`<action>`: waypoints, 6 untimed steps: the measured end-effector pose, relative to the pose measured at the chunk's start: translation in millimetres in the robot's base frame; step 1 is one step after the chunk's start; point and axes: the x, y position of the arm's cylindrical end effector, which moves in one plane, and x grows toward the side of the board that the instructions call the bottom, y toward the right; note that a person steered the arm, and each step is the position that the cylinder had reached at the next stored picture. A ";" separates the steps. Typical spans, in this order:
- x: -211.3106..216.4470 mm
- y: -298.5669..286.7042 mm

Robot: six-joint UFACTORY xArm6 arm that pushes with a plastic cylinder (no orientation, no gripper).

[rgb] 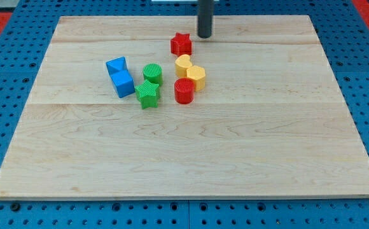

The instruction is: Push the red star left and down

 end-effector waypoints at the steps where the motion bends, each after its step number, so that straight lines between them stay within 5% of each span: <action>1: 3.3 -5.8; 4: 6.3 -65.4; 6: 11.0 -34.6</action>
